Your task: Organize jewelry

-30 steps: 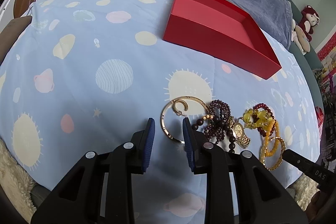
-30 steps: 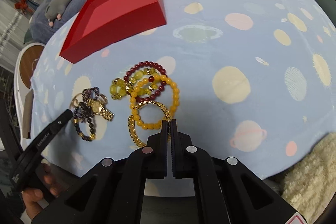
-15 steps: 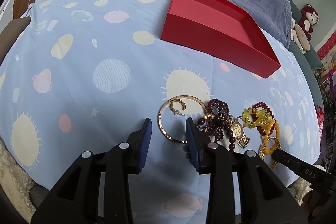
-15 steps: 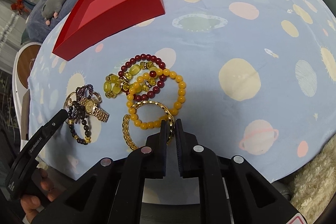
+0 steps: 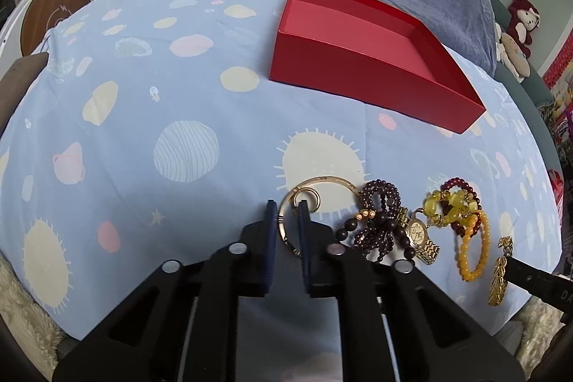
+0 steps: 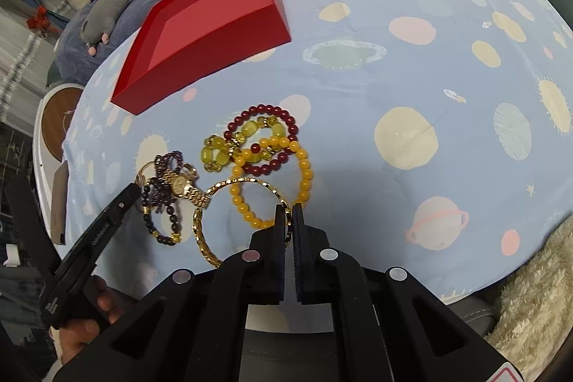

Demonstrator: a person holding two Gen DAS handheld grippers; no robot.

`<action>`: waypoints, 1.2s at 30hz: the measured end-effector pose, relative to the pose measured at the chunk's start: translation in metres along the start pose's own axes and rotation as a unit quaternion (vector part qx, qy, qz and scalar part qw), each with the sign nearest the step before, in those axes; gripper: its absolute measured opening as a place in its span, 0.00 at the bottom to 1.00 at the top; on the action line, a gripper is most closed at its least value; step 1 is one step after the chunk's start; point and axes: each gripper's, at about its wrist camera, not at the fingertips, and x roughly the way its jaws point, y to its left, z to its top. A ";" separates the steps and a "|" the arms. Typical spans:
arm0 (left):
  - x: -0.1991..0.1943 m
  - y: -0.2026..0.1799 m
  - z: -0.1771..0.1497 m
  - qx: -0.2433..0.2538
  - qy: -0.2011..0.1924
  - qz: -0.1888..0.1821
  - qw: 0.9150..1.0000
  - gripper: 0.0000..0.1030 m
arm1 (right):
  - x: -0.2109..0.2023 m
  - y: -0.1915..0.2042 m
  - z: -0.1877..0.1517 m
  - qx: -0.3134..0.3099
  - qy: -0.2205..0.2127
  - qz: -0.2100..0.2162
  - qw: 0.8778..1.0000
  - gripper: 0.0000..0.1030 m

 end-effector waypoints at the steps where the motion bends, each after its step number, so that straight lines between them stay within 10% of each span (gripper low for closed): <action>1: 0.000 0.000 0.000 0.003 0.001 0.002 1.000 0.03 | -0.001 0.002 0.000 -0.001 -0.001 0.002 1.000 0.05; 26: -0.054 -0.013 0.022 -0.008 -0.035 -0.058 0.998 0.01 | -0.034 0.027 0.004 -0.021 -0.034 0.049 0.998 0.05; 36: -0.039 -0.028 -0.014 0.008 0.002 -0.063 0.998 0.55 | -0.026 0.019 0.000 -0.015 -0.023 0.046 0.999 0.05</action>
